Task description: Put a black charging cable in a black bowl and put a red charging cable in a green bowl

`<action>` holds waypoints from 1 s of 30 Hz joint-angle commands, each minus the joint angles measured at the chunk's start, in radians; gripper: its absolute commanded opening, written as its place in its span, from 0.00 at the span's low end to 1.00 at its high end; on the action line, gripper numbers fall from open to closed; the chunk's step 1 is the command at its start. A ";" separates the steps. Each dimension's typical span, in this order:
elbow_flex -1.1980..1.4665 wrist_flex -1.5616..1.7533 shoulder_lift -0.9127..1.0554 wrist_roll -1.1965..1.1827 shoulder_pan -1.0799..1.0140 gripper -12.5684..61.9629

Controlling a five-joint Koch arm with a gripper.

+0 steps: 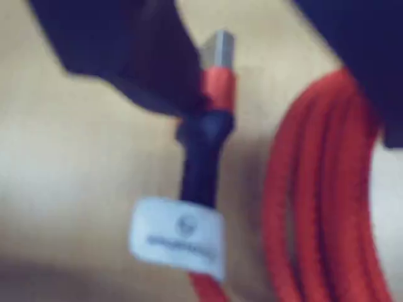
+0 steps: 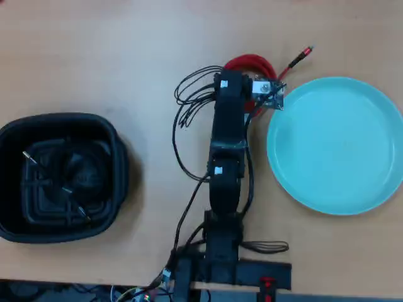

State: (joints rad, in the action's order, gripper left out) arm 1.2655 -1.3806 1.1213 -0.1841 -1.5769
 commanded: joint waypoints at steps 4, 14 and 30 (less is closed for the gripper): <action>-0.031 0.040 0.014 0.043 -0.052 0.60; 0.071 0.043 -0.014 0.044 -0.075 0.60; 0.084 0.043 -0.034 0.046 -0.012 0.08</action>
State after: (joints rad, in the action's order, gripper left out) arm 1.3622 -1.3330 1.0861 -0.1442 -1.5984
